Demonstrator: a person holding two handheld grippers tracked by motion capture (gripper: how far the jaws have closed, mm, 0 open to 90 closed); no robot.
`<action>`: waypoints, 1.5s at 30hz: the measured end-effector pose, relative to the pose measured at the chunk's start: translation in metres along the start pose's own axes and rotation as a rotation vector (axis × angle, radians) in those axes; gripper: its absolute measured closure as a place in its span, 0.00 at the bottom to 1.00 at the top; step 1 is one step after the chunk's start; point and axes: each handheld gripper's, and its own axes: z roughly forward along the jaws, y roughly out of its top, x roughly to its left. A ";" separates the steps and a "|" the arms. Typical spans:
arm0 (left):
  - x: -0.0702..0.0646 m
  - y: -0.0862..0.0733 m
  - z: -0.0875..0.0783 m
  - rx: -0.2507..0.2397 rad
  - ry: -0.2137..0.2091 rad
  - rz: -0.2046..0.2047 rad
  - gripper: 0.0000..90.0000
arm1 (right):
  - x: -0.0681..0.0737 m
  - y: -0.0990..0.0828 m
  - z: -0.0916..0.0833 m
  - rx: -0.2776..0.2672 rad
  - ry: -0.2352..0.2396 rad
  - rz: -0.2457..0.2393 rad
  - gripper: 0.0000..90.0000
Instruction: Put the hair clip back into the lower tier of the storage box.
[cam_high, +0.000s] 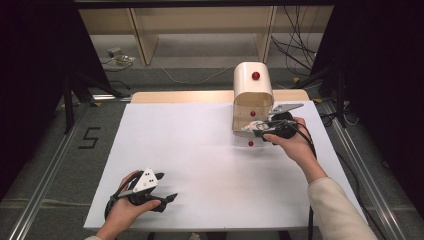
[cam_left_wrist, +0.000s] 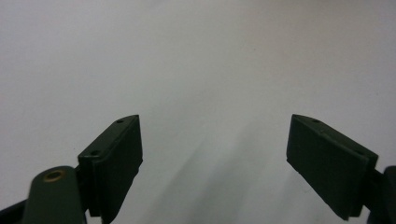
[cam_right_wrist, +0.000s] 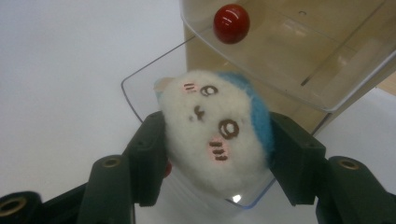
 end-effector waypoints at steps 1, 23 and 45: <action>0.000 0.000 0.000 0.000 0.000 -0.001 0.20 | 0.000 0.000 0.000 0.001 -0.001 0.003 0.48; -0.001 0.000 0.001 -0.002 -0.011 -0.002 0.20 | -0.005 0.005 0.016 0.026 -0.014 0.039 0.48; -0.002 0.001 0.002 0.002 -0.012 0.006 0.21 | -0.005 0.007 0.033 0.056 -0.046 0.066 0.47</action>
